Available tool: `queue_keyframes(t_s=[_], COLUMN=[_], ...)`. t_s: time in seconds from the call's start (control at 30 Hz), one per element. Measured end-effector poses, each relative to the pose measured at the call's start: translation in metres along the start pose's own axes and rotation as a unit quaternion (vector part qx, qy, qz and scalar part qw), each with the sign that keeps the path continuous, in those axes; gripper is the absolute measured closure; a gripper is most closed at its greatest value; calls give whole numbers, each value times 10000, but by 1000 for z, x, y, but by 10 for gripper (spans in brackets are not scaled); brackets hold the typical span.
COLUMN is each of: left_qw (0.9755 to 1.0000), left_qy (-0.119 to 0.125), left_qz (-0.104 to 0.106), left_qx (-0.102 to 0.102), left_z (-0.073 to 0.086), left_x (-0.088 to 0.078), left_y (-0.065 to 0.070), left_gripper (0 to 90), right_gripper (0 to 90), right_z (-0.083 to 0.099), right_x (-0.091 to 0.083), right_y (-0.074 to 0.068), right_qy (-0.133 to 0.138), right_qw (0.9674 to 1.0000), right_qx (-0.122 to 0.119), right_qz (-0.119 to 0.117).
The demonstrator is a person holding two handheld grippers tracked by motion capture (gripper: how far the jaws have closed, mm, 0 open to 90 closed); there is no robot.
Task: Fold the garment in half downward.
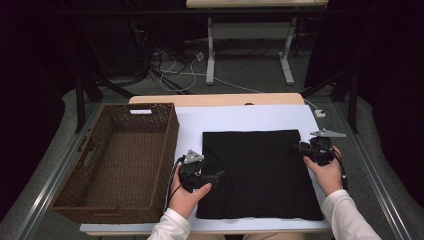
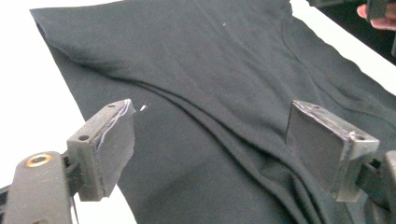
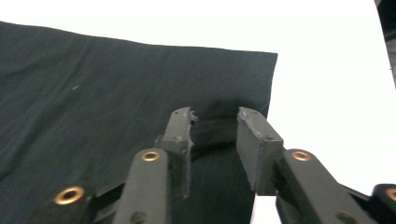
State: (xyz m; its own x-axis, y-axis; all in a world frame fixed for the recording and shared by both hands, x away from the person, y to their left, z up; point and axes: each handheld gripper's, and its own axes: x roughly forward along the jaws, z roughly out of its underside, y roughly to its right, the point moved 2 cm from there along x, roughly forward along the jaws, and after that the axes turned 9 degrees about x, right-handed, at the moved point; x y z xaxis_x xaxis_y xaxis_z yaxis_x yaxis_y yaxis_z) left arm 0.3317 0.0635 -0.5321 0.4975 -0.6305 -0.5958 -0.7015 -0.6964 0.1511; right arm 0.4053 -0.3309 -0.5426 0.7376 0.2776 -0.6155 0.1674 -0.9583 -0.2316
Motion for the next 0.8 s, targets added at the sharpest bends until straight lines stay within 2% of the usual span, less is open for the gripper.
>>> queue_keyframes(t_s=[0.1, 0.13, 0.33, 0.5, 0.57, 0.67, 0.7, 0.8], left_qw=[10000, 10000, 10000, 10000, 10000, 10000, 10000, 10000], left_qy=[-35, -62, -65, -32, -13, -23, -5, -36], left_qz=[0, -1, -36, -33, -44, -50, -81, -82], left_qx=[-52, -49, -13, -16, 7, -41, -5, -25], left_z=[2, 3, 3, 2, 2, 2, 3, 4], left_x=[0, 0, 0, -2, -3, -4, -4, -4], left_y=[-2, -2, -2, -1, -2, -3, -4, -5], left_gripper=[153, 153, 153, 153, 153, 153, 154, 155], right_gripper=[731, 740, 745, 736, 766, 849, 862, 871], right_z=[-5, -6, -7, -4, -2, -1, -1, -1], right_x=[12, 16, 29, 38, 40, 40, 40, 38], right_y=[6, 8, 16, 21, 21, 17, 17, 15], right_qy=[12, -69, -137, -174, -212, -223, -228, -248], right_qw=[9999, 9998, 9993, 9992, 9993, 9995, 9994, 9993], right_qx=[72, 53, 202, 316, 218, 129, 72, 131], right_qz=[77, 155, 279, 181, 235, 182, 240, 231])
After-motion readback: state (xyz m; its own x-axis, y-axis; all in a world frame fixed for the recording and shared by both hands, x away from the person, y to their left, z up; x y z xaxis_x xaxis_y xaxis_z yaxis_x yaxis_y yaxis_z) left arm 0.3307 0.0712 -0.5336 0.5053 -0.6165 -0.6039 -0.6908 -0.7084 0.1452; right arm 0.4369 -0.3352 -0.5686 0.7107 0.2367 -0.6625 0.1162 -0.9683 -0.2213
